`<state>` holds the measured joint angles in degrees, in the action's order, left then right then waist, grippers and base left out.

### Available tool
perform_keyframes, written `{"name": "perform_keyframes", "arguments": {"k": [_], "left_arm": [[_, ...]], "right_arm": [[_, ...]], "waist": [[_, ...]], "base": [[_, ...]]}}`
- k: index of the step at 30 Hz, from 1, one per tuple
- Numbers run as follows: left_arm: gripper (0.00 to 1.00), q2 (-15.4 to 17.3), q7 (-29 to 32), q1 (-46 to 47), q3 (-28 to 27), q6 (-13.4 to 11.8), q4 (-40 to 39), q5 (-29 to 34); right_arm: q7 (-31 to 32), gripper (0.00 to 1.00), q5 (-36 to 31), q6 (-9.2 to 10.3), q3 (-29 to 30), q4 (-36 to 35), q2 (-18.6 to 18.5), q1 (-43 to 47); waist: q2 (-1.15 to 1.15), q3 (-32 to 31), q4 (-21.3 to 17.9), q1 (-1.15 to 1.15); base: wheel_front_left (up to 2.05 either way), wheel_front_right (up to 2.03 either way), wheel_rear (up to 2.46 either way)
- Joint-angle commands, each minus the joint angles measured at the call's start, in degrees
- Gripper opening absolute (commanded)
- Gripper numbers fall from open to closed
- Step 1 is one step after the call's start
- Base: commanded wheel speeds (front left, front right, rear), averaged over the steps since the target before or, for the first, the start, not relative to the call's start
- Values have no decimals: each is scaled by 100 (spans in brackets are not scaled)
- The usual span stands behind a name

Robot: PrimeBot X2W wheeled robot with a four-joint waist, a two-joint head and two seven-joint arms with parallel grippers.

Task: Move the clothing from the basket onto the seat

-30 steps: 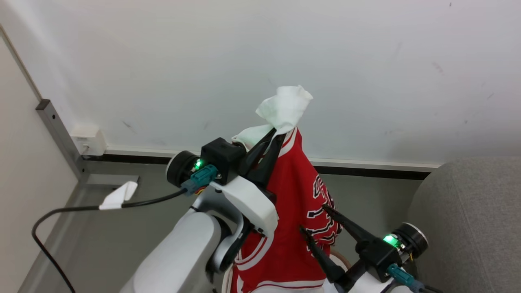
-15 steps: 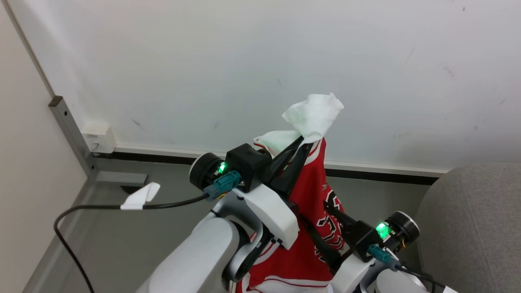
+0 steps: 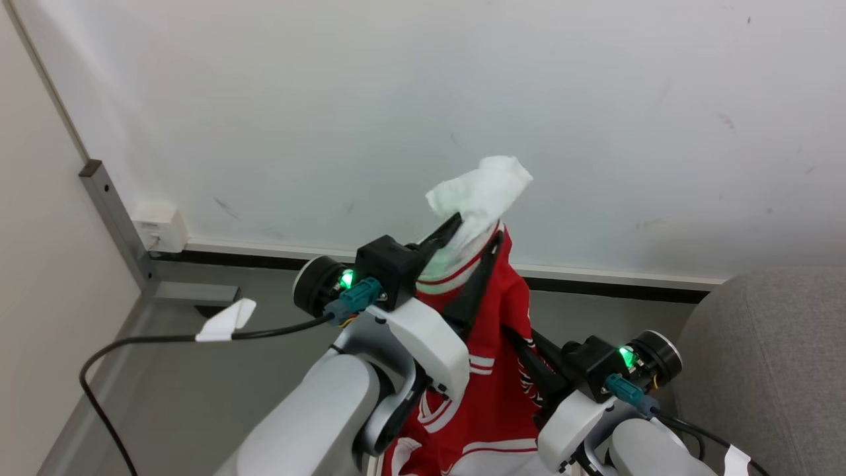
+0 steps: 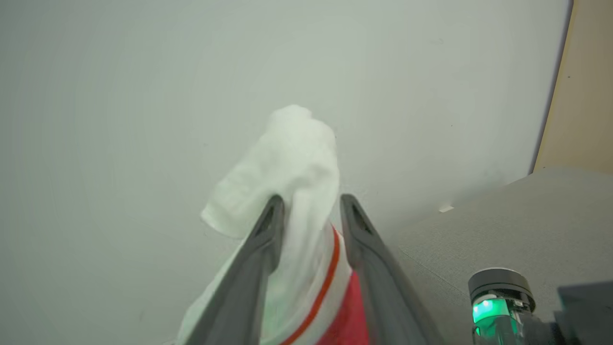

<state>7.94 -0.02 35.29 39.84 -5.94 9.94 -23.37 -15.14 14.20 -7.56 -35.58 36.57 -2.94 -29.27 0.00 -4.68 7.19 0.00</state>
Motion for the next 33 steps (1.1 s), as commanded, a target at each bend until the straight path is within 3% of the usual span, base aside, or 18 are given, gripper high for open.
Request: {"name": "perform_keyframes", "arguments": {"k": [1,33], "left_arm": [[100,40,-8,-41,13,-20,18,-47],[100,180,-76,-84,37,-207,36,-110]], "right_arm": [[0,0,39,14,0,-40,5,-36],[-1,0,-166,14,531,-125,-28,-12]], "waist": [[0,2,-12,0],[0,96,-390,0]], "base": [[0,0,0],[0,0,0]]}}
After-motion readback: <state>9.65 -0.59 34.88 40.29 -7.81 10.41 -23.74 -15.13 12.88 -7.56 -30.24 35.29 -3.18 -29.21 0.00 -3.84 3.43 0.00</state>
